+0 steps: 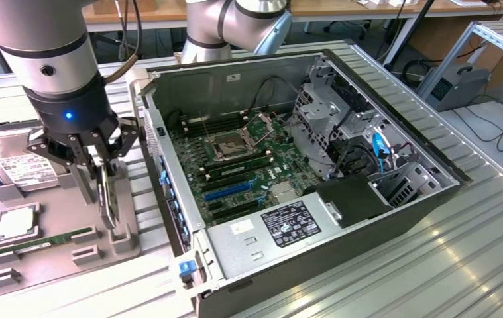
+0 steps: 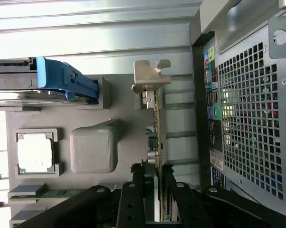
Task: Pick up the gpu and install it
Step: 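Pick up the gpu and move the gpu toward the slot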
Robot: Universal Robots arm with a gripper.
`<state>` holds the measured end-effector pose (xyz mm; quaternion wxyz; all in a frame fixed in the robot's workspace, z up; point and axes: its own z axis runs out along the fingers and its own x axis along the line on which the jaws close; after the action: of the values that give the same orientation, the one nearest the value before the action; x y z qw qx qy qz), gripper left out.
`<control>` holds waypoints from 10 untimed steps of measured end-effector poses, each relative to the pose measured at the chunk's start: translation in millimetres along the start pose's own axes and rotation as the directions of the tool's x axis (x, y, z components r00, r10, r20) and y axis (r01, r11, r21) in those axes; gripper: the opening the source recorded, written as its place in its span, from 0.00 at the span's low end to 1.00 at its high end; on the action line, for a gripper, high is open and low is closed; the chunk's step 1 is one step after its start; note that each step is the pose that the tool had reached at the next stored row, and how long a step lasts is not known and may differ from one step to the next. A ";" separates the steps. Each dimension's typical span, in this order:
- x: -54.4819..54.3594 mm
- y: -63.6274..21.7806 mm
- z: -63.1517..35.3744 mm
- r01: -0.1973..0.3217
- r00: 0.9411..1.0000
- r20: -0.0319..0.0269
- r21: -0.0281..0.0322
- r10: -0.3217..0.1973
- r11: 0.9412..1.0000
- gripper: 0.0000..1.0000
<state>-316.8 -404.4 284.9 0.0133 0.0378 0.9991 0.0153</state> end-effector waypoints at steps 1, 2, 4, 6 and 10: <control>0.0 0.0 -0.5 0.000 1.000 0.000 0.000 0.000 1.000 0.27; 0.0 0.0 -1.1 0.000 1.000 0.000 0.000 0.000 1.000 0.27; -0.1 0.1 -2.6 0.000 1.000 0.000 0.000 0.000 1.000 0.27; -0.1 0.1 -3.7 0.000 1.000 0.000 0.000 0.000 1.000 0.27; -0.1 0.2 -6.0 0.000 1.000 0.000 0.000 0.000 1.000 0.27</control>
<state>-316.8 -404.4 290.9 0.0133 0.0378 0.9991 0.0153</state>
